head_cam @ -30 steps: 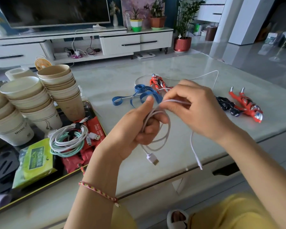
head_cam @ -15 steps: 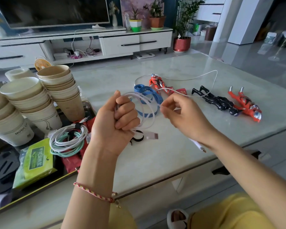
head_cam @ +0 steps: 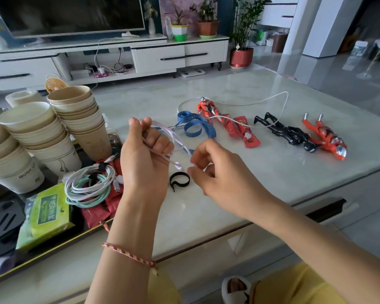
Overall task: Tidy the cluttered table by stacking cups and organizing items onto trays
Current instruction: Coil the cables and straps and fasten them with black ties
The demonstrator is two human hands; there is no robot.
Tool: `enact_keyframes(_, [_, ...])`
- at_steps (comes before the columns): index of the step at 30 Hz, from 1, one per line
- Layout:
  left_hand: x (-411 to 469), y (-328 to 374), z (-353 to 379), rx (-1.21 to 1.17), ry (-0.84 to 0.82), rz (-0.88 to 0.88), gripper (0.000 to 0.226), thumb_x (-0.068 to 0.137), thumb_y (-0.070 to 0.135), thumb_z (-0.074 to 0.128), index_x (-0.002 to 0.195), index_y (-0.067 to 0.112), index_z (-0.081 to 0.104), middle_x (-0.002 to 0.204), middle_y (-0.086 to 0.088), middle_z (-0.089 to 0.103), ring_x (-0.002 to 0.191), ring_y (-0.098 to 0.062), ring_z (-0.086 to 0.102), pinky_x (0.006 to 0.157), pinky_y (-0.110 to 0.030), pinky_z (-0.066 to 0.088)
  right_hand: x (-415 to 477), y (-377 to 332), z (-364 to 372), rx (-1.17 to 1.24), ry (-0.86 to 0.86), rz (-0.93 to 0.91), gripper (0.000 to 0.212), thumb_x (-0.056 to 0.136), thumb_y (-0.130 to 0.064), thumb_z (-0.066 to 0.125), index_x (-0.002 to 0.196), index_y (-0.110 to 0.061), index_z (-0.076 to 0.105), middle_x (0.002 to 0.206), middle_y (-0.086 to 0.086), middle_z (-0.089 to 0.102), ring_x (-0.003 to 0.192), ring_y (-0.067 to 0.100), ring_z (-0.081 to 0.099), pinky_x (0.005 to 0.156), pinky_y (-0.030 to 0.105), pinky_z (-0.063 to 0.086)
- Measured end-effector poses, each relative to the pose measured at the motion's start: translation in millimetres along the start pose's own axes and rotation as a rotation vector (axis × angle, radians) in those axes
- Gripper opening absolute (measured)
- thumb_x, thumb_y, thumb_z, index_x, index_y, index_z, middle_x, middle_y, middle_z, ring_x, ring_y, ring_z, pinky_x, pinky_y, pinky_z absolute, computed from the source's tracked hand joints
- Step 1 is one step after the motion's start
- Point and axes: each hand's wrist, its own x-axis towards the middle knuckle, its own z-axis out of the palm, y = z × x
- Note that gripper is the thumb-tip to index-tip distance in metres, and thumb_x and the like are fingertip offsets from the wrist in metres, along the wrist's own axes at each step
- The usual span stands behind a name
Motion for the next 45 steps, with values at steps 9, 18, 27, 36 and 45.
enact_keyframes(9, [-6.9, -15.3, 6.2, 0.087, 0.001, -0.058, 0.035, 0.098, 0.035, 0.037, 0.068, 0.017, 0.044, 0.048, 0.006, 0.041, 0.051, -0.010, 0.048, 0.063, -0.021, 0.041, -13.1, -24.4, 2.7, 0.126, -0.097, -0.176, 0.032, 0.078, 0.006, 0.055, 0.106, -0.007, 0.063, 0.096, 0.009, 0.061, 0.088, 0.017, 0.058, 0.084, 0.035, 0.050])
enact_keyframes(18, [-18.9, -14.6, 8.9, 0.285, -0.220, -0.481, 0.064, 0.095, 0.052, 0.022, 0.066, 0.007, 0.056, 0.055, -0.006, 0.057, 0.051, -0.015, 0.058, 0.049, -0.016, 0.048, -4.7, -10.9, -10.2, -0.137, 0.052, -0.296, 0.009, 0.083, -0.016, 0.066, 0.084, -0.010, 0.071, 0.074, -0.017, 0.059, 0.066, -0.001, 0.054, 0.064, 0.021, 0.044])
enact_keyframes(27, [-16.7, -18.2, 9.3, 0.492, -0.302, -0.635, 0.082, 0.087, 0.068, 0.016, 0.084, 0.000, 0.062, 0.071, -0.013, 0.063, 0.061, -0.019, 0.061, 0.055, -0.021, 0.049, 2.5, 0.2, -6.8, -0.521, 0.320, -0.341, 0.053, 0.074, -0.022, 0.064, 0.123, -0.005, 0.055, 0.110, 0.012, 0.053, 0.104, 0.025, 0.050, 0.087, 0.029, 0.038])
enact_keyframes(36, [-17.3, -22.4, 4.9, 0.835, -0.217, -0.553, 0.078, 0.084, 0.072, 0.019, 0.048, 0.016, 0.059, 0.045, 0.002, 0.055, 0.040, -0.010, 0.053, 0.046, -0.018, 0.041, 8.1, 12.9, -7.0, 0.153, -0.177, -0.110, 0.029, 0.086, -0.007, 0.060, 0.105, -0.026, 0.051, 0.070, -0.009, 0.060, 0.059, 0.004, 0.059, 0.060, 0.015, 0.046])
enact_keyframes(45, [-13.8, -31.8, 4.4, 1.016, -0.019, -0.429, 0.083, 0.081, 0.077, 0.010, 0.059, 0.009, 0.052, 0.033, 0.002, 0.044, 0.026, -0.010, 0.040, 0.041, -0.018, 0.031, 7.2, 13.9, 2.7, 0.154, -0.197, -0.207, 0.025, 0.090, -0.023, 0.043, 0.077, -0.043, 0.045, 0.061, -0.013, 0.058, 0.055, 0.004, 0.054, 0.058, 0.011, 0.039])
